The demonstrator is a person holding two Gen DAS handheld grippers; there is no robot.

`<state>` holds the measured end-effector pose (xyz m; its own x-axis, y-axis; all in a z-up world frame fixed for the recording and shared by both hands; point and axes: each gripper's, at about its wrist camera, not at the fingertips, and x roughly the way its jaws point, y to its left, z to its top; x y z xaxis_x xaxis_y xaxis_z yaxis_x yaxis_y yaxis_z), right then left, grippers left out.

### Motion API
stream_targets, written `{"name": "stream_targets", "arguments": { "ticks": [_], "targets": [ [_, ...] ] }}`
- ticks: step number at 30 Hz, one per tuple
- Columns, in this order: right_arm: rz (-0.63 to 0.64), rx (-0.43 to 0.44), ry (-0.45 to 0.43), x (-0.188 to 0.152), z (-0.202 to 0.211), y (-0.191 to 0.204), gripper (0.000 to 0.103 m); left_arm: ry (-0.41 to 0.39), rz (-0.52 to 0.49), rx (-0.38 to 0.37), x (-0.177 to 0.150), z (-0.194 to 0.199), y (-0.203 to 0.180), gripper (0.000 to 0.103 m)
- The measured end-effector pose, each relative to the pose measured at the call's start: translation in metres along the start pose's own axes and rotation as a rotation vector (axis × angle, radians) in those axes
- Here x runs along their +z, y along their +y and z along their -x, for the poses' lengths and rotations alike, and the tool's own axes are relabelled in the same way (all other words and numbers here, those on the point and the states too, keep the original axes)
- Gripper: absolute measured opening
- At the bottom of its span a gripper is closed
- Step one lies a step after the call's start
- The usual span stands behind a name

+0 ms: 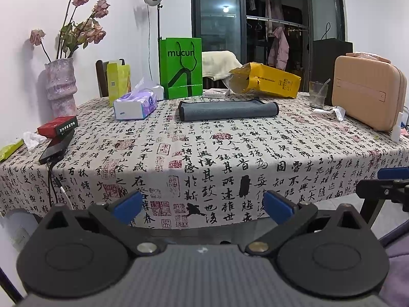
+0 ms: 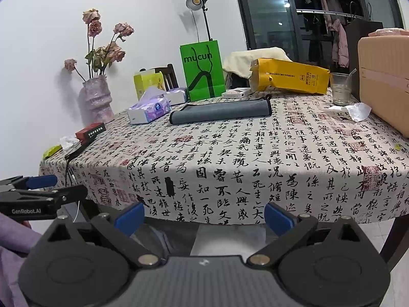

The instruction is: Fold towel

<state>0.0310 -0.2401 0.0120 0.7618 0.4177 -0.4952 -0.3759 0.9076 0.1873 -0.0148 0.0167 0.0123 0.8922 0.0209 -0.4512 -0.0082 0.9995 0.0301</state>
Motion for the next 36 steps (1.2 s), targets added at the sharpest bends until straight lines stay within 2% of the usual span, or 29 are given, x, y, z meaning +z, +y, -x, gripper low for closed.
{"name": "stream_targets", "arguments": {
  "ticks": [36],
  "targets": [
    [0.009,0.002,0.003,0.0006,-0.0017,0.0004,0.101,-0.005,-0.009,0.004,0.0025,-0.0005,0.0009,0.103]
  ]
}}
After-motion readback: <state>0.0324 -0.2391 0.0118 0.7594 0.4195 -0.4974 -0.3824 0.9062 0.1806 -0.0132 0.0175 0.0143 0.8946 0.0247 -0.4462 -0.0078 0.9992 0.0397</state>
